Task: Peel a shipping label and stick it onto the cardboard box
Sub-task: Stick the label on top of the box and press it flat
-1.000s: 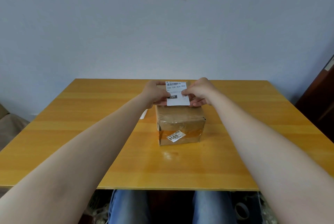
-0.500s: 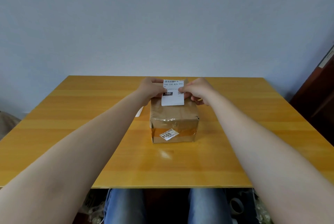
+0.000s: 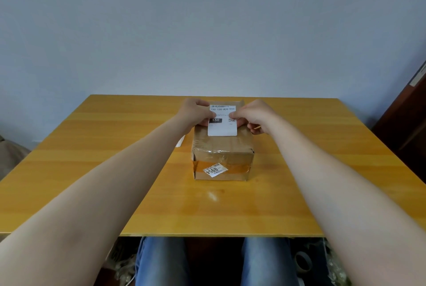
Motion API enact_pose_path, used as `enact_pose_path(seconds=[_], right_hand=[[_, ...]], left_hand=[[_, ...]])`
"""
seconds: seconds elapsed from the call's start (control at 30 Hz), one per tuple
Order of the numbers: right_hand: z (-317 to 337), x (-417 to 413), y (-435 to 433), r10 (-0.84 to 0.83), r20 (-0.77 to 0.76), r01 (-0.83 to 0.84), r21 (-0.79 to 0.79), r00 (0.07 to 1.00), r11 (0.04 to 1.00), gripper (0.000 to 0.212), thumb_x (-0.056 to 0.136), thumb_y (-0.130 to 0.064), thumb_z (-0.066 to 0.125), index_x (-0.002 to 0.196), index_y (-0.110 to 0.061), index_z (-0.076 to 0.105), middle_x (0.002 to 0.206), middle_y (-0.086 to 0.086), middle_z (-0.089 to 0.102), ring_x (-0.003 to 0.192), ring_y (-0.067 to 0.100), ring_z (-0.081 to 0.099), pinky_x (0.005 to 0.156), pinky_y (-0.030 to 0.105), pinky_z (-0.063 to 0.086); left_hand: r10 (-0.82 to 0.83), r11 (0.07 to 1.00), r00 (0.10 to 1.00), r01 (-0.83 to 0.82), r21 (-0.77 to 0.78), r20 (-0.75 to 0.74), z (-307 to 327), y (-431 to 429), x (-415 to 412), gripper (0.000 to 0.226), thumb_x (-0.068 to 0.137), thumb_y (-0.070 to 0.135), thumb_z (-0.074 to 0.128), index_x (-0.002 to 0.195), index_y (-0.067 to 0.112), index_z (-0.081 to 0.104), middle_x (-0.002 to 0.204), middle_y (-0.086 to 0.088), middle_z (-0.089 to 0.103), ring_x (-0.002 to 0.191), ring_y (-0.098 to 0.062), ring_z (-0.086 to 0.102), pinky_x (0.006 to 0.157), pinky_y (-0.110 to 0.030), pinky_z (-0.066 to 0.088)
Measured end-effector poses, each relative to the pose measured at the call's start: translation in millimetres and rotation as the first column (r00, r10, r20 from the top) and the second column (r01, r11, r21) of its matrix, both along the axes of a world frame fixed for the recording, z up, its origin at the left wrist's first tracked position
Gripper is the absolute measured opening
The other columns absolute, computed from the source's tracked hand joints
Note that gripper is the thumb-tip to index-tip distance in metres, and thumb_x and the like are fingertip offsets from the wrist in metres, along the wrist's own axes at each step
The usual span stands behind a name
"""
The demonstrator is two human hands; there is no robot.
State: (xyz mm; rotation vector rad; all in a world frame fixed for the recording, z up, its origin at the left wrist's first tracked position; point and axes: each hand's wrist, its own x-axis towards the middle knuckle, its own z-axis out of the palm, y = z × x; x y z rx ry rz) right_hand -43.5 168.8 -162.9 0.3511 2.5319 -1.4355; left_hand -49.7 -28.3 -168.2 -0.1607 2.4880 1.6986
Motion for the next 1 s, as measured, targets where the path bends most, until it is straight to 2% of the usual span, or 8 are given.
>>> enact_pose_path(seconds=[0.1, 0.27, 0.43, 0.5, 0.6, 0.73, 0.9, 1.0], right_hand=[[-3.5, -0.4, -0.6, 0.005, -0.004, -0.005, 0.009, 1.000, 1.000, 0.025, 0.089, -0.026, 0.079, 0.108, -0.010, 0.079, 0.073, 0.001, 0.081, 0.041, 0.010, 0.040, 0.051, 0.022, 0.042], [-6.0, -2.4, -3.2, 0.018, -0.039, -0.016, 0.057, 0.999, 0.998, 0.025, 0.090, -0.025, 0.079, 0.105, -0.005, 0.077, 0.071, 0.004, 0.079, 0.033, 0.011, 0.038, 0.046, 0.019, 0.039], [-10.4, -6.6, -3.0, 0.007, -0.047, -0.003, 0.078, 0.999, 0.997, 0.029, 0.089, -0.025, 0.080, 0.101, 0.001, 0.077, 0.063, 0.007, 0.074, 0.028, 0.013, 0.033, 0.039, 0.017, 0.033], [-10.6, -7.3, -5.2, 0.010, -0.046, -0.006, 0.090, 0.999, 0.996, 0.029, 0.088, -0.025, 0.081, 0.097, 0.002, 0.077, 0.056, 0.005, 0.071, 0.029, 0.013, 0.034, 0.038, 0.017, 0.032], [-11.7, -7.6, -7.8, 0.019, -0.044, -0.015, 0.094, 0.999, 0.995, 0.029, 0.088, -0.027, 0.082, 0.094, 0.000, 0.078, 0.049, 0.002, 0.067, 0.034, 0.015, 0.039, 0.037, 0.017, 0.032], [-11.8, -7.7, -7.6, 0.017, -0.037, -0.013, 0.096, 0.999, 0.995, 0.029, 0.087, -0.028, 0.083, 0.091, 0.000, 0.078, 0.049, 0.002, 0.067, 0.037, 0.016, 0.040, 0.038, 0.018, 0.032], [-12.6, -7.8, -9.2, 0.014, -0.028, -0.011, 0.089, 1.000, 0.996, 0.031, 0.085, -0.029, 0.084, 0.090, 0.001, 0.078, 0.049, 0.001, 0.067, 0.051, 0.021, 0.048, 0.040, 0.018, 0.033], [-11.8, -7.3, -9.9, 0.013, -0.029, -0.009, 0.110, 1.000, 0.994, 0.030, 0.085, -0.030, 0.084, 0.087, -0.001, 0.077, 0.048, 0.001, 0.067, 0.039, 0.017, 0.042, 0.040, 0.018, 0.034]], left_hand=[[-0.010, 0.999, 1.000, 0.009, -0.038, -0.002, -2.2, -0.9, 0.9, 0.047, 0.088, 0.009, 0.082, 0.131, 0.008, 0.062, 0.094, -0.005, 0.072, 0.059, -0.009, 0.070, 0.039, -0.010, 0.047], [-0.012, 0.996, 1.000, 0.012, -0.089, -0.002, -5.5, -1.0, -3.2, 0.051, 0.085, 0.009, 0.085, 0.131, 0.010, 0.062, 0.109, -0.009, 0.071, 0.072, -0.012, 0.072, 0.043, -0.012, 0.052], [-0.030, 0.990, 0.999, 0.027, -0.141, -0.018, -11.4, 3.0, -10.2, 0.055, 0.081, 0.014, 0.089, 0.130, 0.015, 0.062, 0.114, -0.007, 0.072, 0.080, -0.013, 0.074, 0.074, -0.028, 0.065], [-0.028, 0.991, 0.999, 0.025, -0.132, -0.023, -13.6, 1.4, -11.6, 0.059, 0.080, 0.013, 0.090, 0.131, 0.014, 0.061, 0.114, -0.008, 0.073, 0.082, -0.016, 0.075, 0.078, -0.032, 0.065], [-0.033, 0.991, 0.999, 0.029, -0.131, -0.027, -16.4, -1.7, -13.4, 0.062, 0.078, 0.013, 0.091, 0.131, 0.012, 0.060, 0.114, -0.010, 0.074, 0.086, -0.020, 0.077, 0.081, -0.036, 0.065], [-0.054, 0.988, 0.998, 0.049, -0.147, -0.024, -16.7, -2.3, -14.0, 0.061, 0.077, 0.013, 0.091, 0.129, 0.012, 0.060, 0.113, -0.009, 0.074, 0.085, -0.020, 0.077, 0.083, -0.038, 0.065], [-0.069, 0.980, 0.997, 0.061, -0.188, -0.037, -18.9, -3.5, -14.9, 0.061, 0.075, 0.013, 0.093, 0.127, 0.011, 0.061, 0.106, -0.006, 0.075, 0.083, -0.019, 0.077, 0.083, -0.039, 0.064], [-0.061, 0.973, 0.997, 0.049, -0.226, -0.047, -20.1, -3.5, -15.4, 0.063, 0.073, 0.018, 0.094, 0.127, 0.014, 0.061, 0.100, -0.001, 0.074, 0.079, -0.016, 0.076, 0.083, -0.039, 0.065]])
